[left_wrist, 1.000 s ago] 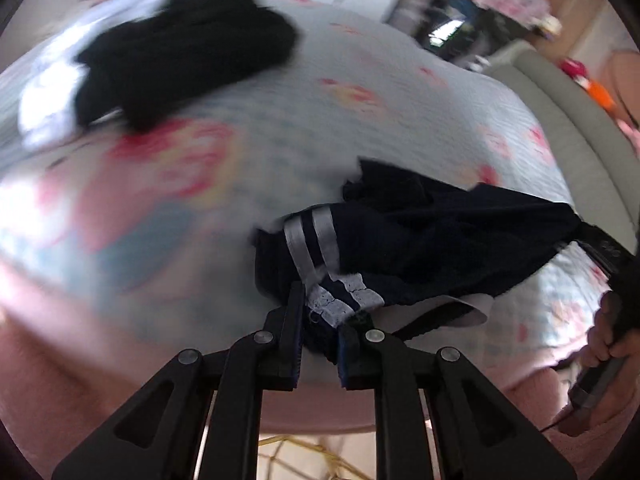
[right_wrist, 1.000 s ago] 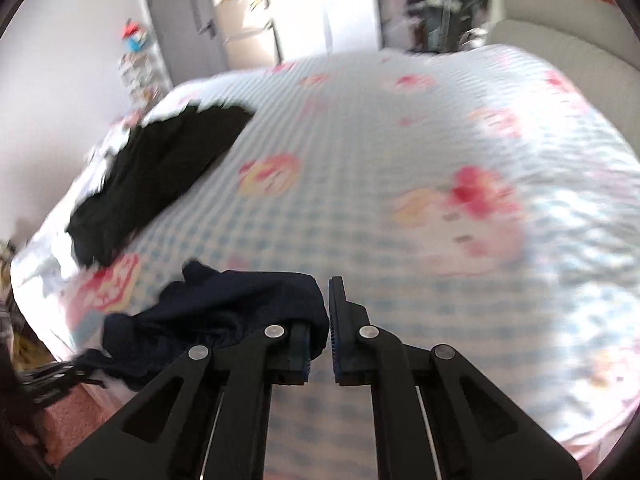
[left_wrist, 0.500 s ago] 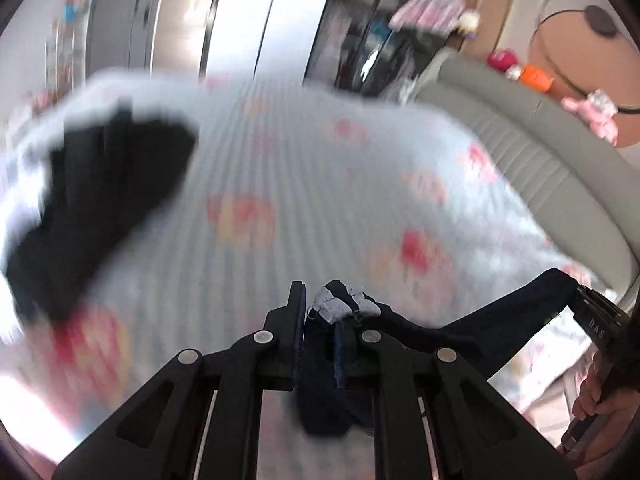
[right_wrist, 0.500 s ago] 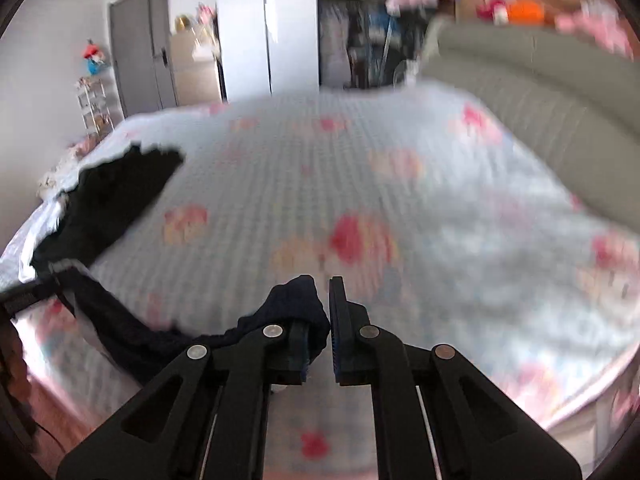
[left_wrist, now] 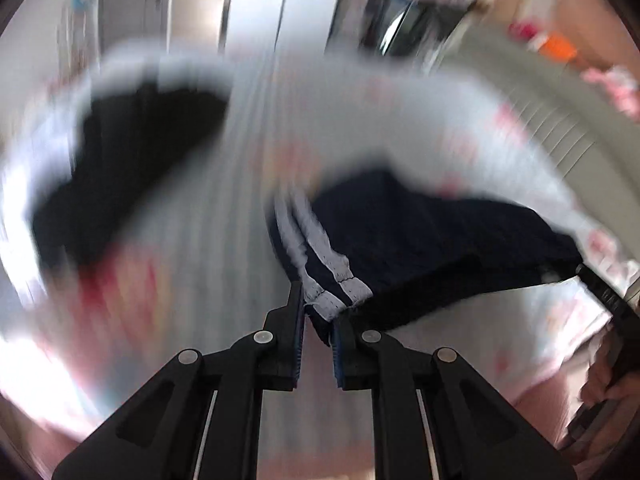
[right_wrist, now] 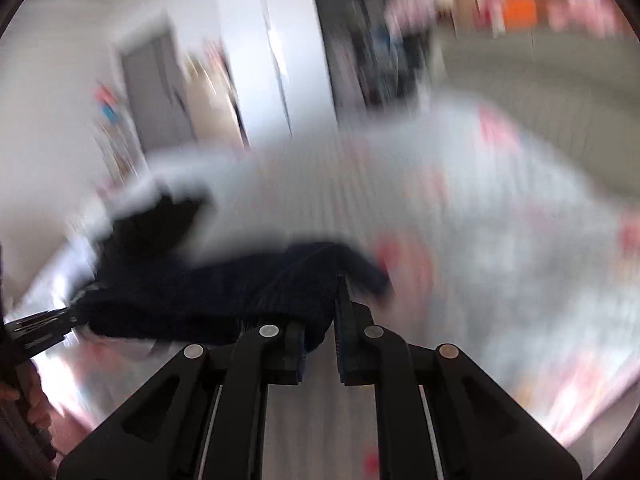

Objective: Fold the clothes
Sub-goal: 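Carry the navy garment with both grippers and swing it out flat, then lay the navy garment flat on the bed and open both grippers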

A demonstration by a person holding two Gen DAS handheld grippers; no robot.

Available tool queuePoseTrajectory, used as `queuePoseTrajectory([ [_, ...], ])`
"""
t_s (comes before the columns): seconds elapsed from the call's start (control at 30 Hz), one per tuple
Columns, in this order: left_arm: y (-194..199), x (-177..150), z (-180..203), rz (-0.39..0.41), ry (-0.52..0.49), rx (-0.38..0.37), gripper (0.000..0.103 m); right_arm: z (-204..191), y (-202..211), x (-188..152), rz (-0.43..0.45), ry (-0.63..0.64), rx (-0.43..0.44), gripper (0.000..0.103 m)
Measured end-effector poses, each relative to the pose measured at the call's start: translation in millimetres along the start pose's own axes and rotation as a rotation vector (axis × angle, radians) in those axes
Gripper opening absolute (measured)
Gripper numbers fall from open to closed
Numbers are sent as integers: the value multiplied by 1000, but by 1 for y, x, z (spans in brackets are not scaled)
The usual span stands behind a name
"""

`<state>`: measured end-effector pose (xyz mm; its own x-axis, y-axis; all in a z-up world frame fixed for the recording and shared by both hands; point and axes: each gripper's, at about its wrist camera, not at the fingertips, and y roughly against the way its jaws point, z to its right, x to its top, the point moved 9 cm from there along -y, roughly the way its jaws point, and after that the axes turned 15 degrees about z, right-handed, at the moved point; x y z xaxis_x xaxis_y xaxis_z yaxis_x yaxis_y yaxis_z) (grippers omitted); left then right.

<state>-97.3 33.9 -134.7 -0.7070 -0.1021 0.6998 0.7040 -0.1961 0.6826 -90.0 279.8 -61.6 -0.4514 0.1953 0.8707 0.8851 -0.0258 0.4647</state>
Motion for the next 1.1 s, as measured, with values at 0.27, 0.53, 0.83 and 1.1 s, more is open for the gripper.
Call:
queuePoseTrajectory([
  [0.27, -16, -63, -27, -107, 71, -10, 40, 3, -23, -141, -294, -40, -21, 12],
  [0.53, 19, -19, -8, 114, -205, 91, 45, -13, -17, -124, -223, 18, 20, 18],
  [0.83, -15, -44, 23, 15, -274, -74, 48, -20, -19, -129, -222, 39, 56, 21],
  [1.1, -47, -49, 37, -53, -359, -63, 51, -13, -30, -134, -268, -7, 89, 21],
])
